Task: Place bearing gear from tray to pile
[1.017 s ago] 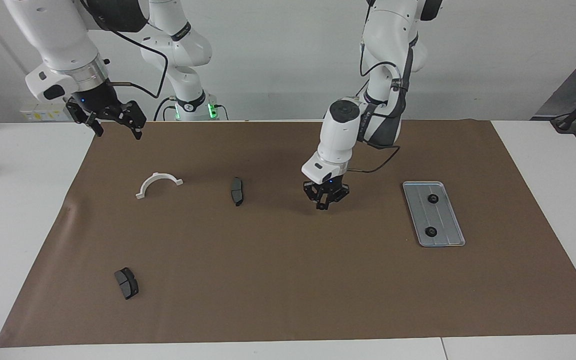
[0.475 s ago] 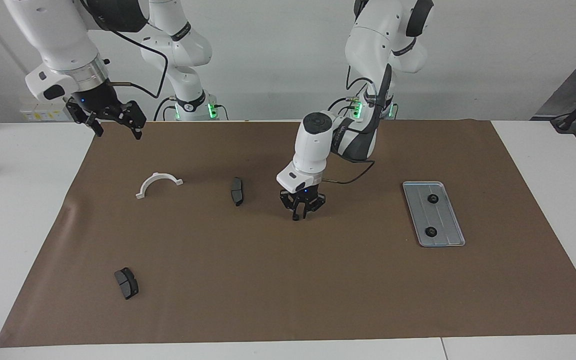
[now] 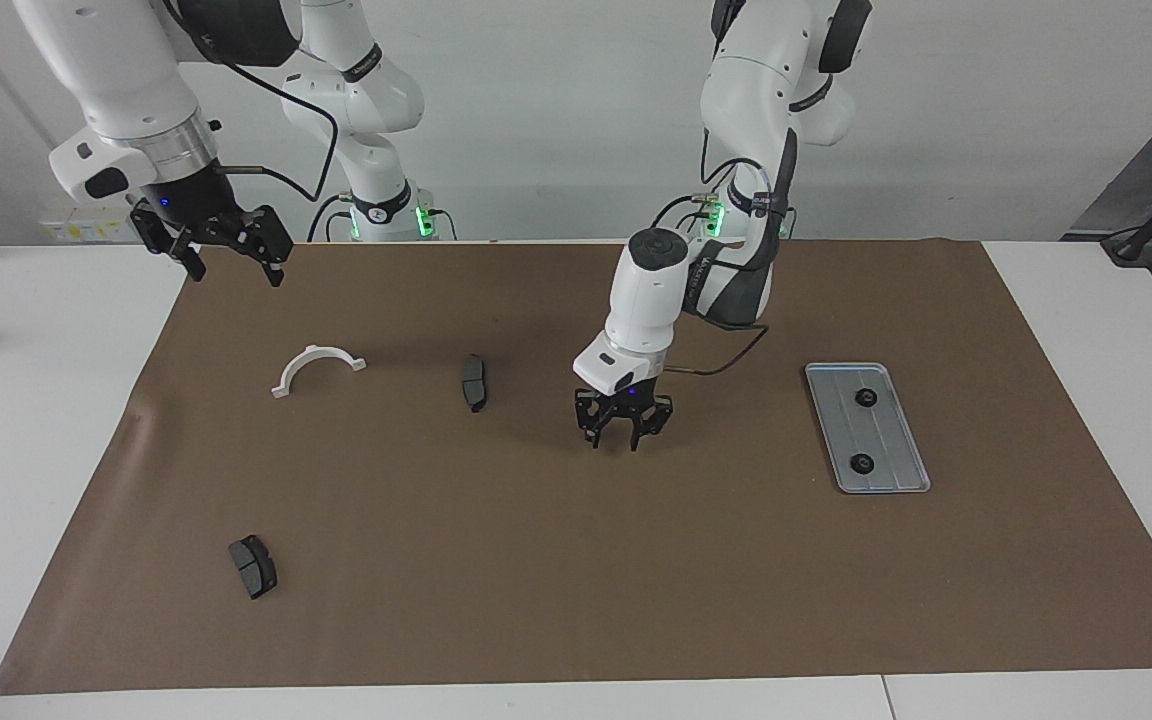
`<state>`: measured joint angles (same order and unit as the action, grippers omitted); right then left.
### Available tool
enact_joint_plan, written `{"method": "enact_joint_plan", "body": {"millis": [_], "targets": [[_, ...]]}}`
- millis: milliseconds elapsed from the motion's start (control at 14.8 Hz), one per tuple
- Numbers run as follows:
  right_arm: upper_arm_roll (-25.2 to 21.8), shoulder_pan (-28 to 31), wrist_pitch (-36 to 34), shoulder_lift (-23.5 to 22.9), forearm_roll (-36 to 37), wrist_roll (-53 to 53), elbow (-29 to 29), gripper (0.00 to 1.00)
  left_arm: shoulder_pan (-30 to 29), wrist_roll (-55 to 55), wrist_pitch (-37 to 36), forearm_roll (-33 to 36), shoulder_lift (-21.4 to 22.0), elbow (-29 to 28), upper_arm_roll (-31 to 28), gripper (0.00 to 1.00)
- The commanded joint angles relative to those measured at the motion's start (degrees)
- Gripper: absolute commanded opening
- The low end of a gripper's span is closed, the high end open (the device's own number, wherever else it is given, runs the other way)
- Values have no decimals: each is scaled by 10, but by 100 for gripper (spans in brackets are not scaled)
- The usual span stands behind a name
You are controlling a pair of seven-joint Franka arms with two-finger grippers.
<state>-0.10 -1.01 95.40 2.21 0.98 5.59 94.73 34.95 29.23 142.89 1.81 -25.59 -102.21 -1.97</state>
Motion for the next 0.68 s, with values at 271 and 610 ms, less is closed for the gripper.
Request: {"method": "enact_joint_plan", "body": {"millis": [271, 610], "targets": [[1, -122, 136, -100, -42, 97, 2, 100, -97, -72, -58, 8, 139, -125, -3, 100], [3, -231, 266, -225, -24, 240, -21, 100, -185, -152, -154, 8, 192, -145, -2, 100]]}}
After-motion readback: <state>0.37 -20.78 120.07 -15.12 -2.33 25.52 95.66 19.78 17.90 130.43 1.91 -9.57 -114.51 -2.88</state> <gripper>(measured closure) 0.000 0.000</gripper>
